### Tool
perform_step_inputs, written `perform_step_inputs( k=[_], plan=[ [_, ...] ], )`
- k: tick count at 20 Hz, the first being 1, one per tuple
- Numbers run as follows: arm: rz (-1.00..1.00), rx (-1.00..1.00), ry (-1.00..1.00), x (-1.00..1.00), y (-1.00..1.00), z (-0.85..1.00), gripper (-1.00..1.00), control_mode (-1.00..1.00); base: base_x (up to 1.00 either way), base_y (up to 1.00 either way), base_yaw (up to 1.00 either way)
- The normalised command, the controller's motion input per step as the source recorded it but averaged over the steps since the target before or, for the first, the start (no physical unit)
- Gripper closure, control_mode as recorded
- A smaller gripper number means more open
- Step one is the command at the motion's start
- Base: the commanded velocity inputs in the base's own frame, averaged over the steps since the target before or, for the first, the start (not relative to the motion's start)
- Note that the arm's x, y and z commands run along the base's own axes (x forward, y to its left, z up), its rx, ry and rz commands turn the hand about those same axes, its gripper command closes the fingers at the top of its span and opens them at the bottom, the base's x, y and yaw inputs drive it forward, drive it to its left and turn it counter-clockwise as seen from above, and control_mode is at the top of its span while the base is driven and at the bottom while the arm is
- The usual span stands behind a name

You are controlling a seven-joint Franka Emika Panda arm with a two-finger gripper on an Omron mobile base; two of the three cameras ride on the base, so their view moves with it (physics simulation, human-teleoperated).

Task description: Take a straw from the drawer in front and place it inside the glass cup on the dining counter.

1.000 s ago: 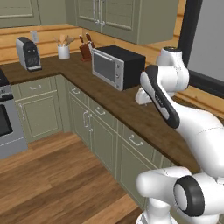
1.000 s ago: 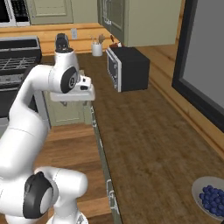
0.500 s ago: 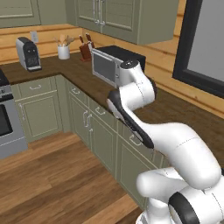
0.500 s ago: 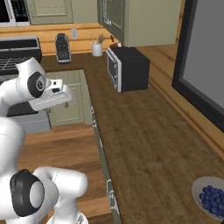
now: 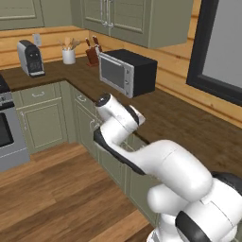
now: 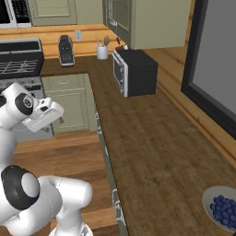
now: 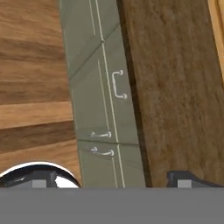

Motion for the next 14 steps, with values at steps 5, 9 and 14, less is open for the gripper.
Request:
perform_step_inputs(
  k=[5,9,14],
  plan=[
    [-0.08,-0.27,0.00,0.14,0.18,-0.62,-1.00,-1.00,0.00,0.00,0.00],
    [-0.13,-0.28,-0.05,0.07,0.00,-0.57,-1.00,-1.00,0.00,0.00,0.00],
    [-0.19,-0.25,-0.11,0.04,-0.13,-0.45,-1.00,-1.00,0.00,0.00,0.00]
  ],
)
